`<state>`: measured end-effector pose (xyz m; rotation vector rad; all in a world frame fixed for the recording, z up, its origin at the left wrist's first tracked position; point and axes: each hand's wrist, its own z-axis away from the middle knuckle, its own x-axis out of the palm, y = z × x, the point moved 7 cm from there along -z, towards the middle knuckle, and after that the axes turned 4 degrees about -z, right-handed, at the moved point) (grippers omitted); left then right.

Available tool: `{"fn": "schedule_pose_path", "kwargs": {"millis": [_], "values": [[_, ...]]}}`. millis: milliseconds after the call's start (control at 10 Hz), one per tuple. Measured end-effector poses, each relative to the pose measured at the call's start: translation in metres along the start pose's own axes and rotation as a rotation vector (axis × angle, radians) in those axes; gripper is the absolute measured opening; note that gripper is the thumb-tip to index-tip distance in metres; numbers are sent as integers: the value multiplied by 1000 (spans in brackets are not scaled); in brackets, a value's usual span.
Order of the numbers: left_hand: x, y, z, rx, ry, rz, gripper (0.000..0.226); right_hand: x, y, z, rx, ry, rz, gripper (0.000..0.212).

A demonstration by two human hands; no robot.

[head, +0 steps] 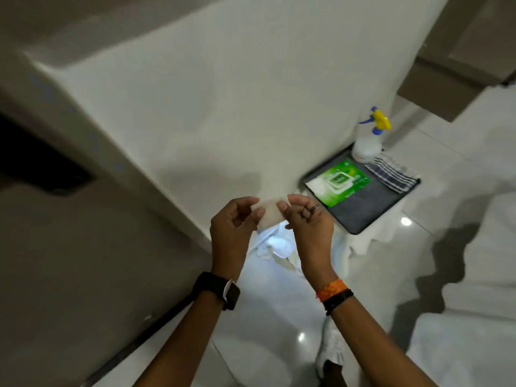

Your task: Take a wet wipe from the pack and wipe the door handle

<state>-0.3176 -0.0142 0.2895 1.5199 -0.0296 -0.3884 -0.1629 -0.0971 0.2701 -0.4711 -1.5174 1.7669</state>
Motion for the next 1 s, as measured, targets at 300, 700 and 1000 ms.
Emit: {"fn": "schedule_pose_path", "kwargs": {"millis": [300, 700, 1000], "values": [[228, -114, -68, -177, -120, -43, 28, -172, 74, -180, 103, -24, 381, 8], [386, -220, -116, -96, -319, -447, 12, -267, 167, -324, 128, -201, 915, 13], [412, -226, -110, 139, -399, -758, 9, -266, 185, -328, -38, -276, 1224, 25]]}}
